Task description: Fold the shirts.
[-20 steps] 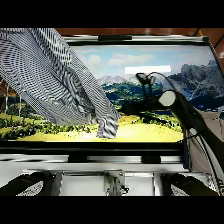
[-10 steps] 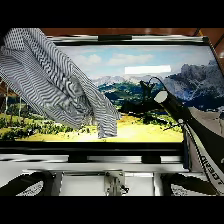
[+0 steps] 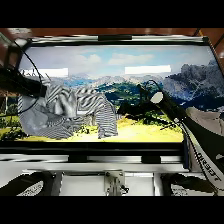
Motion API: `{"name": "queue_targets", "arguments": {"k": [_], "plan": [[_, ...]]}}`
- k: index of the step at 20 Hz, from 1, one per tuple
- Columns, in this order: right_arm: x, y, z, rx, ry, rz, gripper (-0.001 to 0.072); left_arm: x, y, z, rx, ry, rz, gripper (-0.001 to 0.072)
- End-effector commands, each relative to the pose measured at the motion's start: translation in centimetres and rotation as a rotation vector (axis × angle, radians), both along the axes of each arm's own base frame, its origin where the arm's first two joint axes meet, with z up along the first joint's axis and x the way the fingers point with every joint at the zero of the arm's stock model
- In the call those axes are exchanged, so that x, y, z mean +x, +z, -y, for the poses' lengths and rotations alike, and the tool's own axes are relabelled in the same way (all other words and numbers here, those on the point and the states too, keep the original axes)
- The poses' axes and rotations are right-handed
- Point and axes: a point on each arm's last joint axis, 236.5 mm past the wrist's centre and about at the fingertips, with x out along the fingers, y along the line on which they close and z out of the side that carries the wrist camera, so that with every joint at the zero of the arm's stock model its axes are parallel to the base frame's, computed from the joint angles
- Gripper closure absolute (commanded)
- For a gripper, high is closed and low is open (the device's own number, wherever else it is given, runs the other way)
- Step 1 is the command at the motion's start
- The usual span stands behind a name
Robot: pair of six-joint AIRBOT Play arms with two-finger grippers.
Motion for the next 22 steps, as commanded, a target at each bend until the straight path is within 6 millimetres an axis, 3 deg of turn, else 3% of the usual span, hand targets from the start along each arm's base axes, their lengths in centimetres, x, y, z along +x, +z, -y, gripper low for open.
{"name": "queue_targets", "arguments": {"k": [1, 7, 9, 14, 19, 20, 22], "plan": [[1.0, -0.5, 0.1, -0.002, -0.058, 0.001, 0.0031, -2.0, -3.5, -1.0, 0.029, 0.045, -0.095, 0.0658], [0.7, -4.2, -1.2, 0.002, -0.130, -0.119, 0.0031, -1.9, 2.6, -1.0, -0.030, 0.050, 0.143, 0.0658], [1.1, -4.2, -1.3, 0.007, -0.145, -0.108, 0.0030, -1.5, 2.2, -0.9, -0.029, 0.050, 0.142, 0.0658], [2.3, -4.3, -1.9, 0.023, -0.222, -0.096, 0.0031, -0.7, -1.4, -0.6, -0.018, 0.047, 0.060, 0.0658], [2.1, -5.8, -3.1, 0.020, -0.256, -0.121, 0.0031, -0.6, 0.5, -0.6, -0.034, 0.047, 0.132, 0.0658], [2.4, -5.9, -3.0, 0.019, -0.269, -0.116, 0.0078, -0.7, 0.8, -0.6, -0.036, 0.047, 0.139, 0.0658], [3.1, -5.6, -2.9, 0.023, -0.288, -0.094, 0.0504, -0.8, 1.0, -0.6, -0.037, 0.047, 0.147, 0.0658]]}}
